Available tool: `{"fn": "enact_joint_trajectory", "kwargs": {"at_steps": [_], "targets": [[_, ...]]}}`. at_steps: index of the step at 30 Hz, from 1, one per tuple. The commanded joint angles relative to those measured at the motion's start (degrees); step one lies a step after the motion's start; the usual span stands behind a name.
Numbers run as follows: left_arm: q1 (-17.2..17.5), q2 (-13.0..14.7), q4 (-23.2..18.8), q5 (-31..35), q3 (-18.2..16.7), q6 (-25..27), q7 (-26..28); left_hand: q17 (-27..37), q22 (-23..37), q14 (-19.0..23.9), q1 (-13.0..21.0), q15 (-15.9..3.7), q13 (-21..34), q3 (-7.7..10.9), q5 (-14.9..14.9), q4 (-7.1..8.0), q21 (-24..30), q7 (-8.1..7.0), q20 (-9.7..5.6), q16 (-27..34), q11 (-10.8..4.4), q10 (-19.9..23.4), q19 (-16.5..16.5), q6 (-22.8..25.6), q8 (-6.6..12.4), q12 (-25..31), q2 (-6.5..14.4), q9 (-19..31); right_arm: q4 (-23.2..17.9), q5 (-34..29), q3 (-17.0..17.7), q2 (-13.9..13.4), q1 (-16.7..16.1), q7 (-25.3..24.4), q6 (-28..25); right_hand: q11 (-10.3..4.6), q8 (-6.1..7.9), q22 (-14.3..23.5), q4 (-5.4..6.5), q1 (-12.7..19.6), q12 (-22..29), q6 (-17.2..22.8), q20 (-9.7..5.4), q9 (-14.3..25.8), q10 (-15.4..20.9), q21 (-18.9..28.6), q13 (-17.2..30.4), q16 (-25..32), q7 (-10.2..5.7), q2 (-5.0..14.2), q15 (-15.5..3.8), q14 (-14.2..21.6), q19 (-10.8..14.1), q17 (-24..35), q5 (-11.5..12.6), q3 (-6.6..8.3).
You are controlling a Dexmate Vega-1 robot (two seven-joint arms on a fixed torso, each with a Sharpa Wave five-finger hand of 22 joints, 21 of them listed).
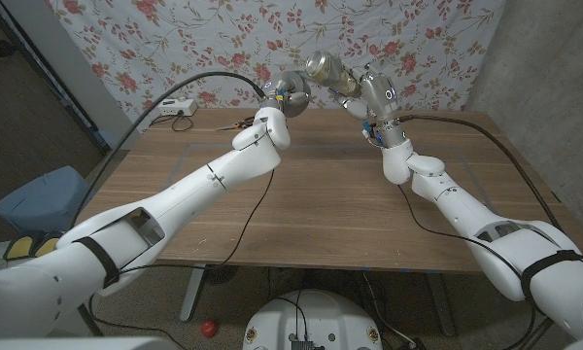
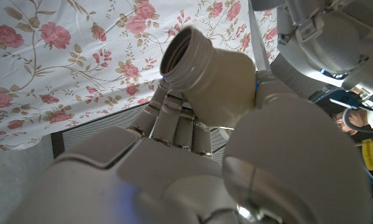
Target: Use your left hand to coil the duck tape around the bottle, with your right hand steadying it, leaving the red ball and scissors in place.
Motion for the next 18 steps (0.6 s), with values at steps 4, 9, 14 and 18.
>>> {"fn": "enact_joint_trajectory", "kwargs": {"at_steps": [4, 9, 14, 18], "targets": [[-0.03, 1.09, -4.06, 4.89, -0.18, 1.60, -1.11, 0.08, 0.21, 7.47, 8.43, -7.40, 0.15, 1.29, 0.42, 1.56, 0.31, -0.21, -0.62, 0.13, -7.18, 7.09, -0.39, 0.02, 0.20, -0.37, 8.57, 0.11, 0.68, 8.29, -16.13, -6.94, 4.64, 0.04, -11.75, -8.83, 0.45, 0.10, 0.74, 3.11, 0.20, 13.63, -9.13, 0.24, 12.60, 0.40, 0.38, -0.27, -12.14, 11.63, -9.06, 3.36, 0.20, 0.30, 0.47, 0.42], [0.39, 1.52, -5.19, 6.32, -0.24, 1.39, -1.20, 0.09, 0.20, 7.50, 8.40, -7.42, 0.21, 1.25, 0.42, 1.54, 0.33, -0.23, -0.70, 0.14, -7.18, 7.13, -0.41, 0.14, 0.25, -0.42, 8.54, 0.11, 1.48, 9.96, -19.70, -7.91, 6.00, 0.04, -14.41, -8.87, 0.47, 0.10, 0.79, 3.12, 0.15, 13.63, -9.15, 0.24, 12.50, 0.44, 0.44, -0.32, -12.21, 11.59, -9.03, 3.37, 0.23, 0.33, 0.51, 0.39], [0.85, 1.91, -5.87, 7.52, -0.36, 0.54, -1.51, 0.04, 0.20, 7.32, 8.20, -7.32, 0.43, 1.17, 0.42, 1.66, 0.21, -0.58, -0.82, 0.01, -7.43, 6.96, -0.89, 0.04, 0.21, -0.52, 8.56, 0.12, 1.88, 10.45, -20.10, -8.18, 6.05, 0.04, -15.14, -8.88, 0.49, 0.10, 0.78, 3.16, 0.12, 13.64, -9.17, 0.24, 12.47, 0.45, 0.47, -0.41, -12.33, 11.53, -9.06, 3.27, 0.20, 0.33, 0.56, 0.38], [1.21, 2.07, -6.13, 8.20, -0.53, -0.31, -1.89, 0.00, 0.21, 7.15, 8.12, -7.37, 0.52, 1.16, 0.45, 1.71, 0.14, -0.70, -0.80, -0.11, -7.47, 6.98, -1.17, -0.05, 0.17, -0.55, 8.59, 0.12, 1.30, 9.47, -19.36, -8.39, 5.49, 0.04, -15.30, -8.88, 0.44, 0.10, 0.75, 3.20, -0.02, 13.48, -9.24, 0.24, 12.17, 0.41, 0.54, -0.60, -12.36, 11.38, -9.06, 2.99, 0.05, 0.32, 0.61, 0.33]]}}
